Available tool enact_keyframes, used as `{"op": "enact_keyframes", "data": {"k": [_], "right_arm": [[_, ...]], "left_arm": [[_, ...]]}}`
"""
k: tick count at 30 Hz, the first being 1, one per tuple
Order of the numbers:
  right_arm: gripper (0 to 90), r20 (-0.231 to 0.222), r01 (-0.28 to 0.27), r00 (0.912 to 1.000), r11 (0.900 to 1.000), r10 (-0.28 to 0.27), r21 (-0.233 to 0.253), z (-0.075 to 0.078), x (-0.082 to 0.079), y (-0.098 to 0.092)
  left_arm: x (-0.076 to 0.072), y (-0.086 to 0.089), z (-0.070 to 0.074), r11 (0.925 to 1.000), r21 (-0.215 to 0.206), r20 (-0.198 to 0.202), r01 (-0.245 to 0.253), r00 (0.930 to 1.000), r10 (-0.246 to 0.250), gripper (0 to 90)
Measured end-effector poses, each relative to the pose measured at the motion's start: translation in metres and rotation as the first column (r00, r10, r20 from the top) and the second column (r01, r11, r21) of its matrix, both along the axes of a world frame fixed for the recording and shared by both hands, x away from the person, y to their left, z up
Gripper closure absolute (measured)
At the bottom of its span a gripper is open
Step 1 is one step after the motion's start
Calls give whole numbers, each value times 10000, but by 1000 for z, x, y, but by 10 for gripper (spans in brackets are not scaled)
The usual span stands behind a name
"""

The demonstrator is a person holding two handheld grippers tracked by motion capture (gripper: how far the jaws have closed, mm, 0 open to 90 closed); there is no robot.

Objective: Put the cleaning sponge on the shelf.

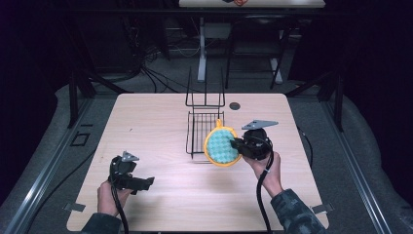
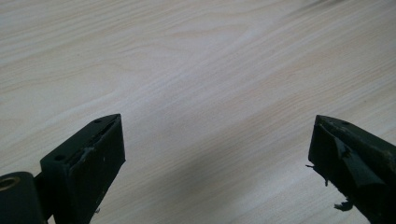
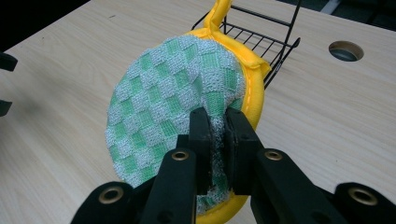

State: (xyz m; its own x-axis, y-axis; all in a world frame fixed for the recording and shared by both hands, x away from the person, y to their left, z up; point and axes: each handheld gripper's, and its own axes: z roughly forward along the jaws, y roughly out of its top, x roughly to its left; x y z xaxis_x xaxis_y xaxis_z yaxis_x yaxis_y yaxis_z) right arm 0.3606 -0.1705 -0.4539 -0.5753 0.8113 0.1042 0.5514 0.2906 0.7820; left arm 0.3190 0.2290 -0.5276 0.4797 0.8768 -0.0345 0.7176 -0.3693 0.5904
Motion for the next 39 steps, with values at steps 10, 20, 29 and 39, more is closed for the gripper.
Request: {"op": "enact_keyframes", "data": {"k": [10,20,29,39], "right_arm": [[830,47,221,9997,9998,-221,13,-4,13,5],[831,65,335,9994,9988,-337,364,3,22,10],[831,121,358,9993,9990,-361,272,6,31,17],[831,198,550,9982,9978,-558,372,1,39,23]], "left_arm": [[0,0,0,10000,60,-1,44,10000,-44,39],[0,0,1,10000,34,36,-5,10000,5,38],[0,0,1,10000,17,55,0,10000,-1,39],[0,0,1,10000,7,75,-23,10000,23,39]]}}
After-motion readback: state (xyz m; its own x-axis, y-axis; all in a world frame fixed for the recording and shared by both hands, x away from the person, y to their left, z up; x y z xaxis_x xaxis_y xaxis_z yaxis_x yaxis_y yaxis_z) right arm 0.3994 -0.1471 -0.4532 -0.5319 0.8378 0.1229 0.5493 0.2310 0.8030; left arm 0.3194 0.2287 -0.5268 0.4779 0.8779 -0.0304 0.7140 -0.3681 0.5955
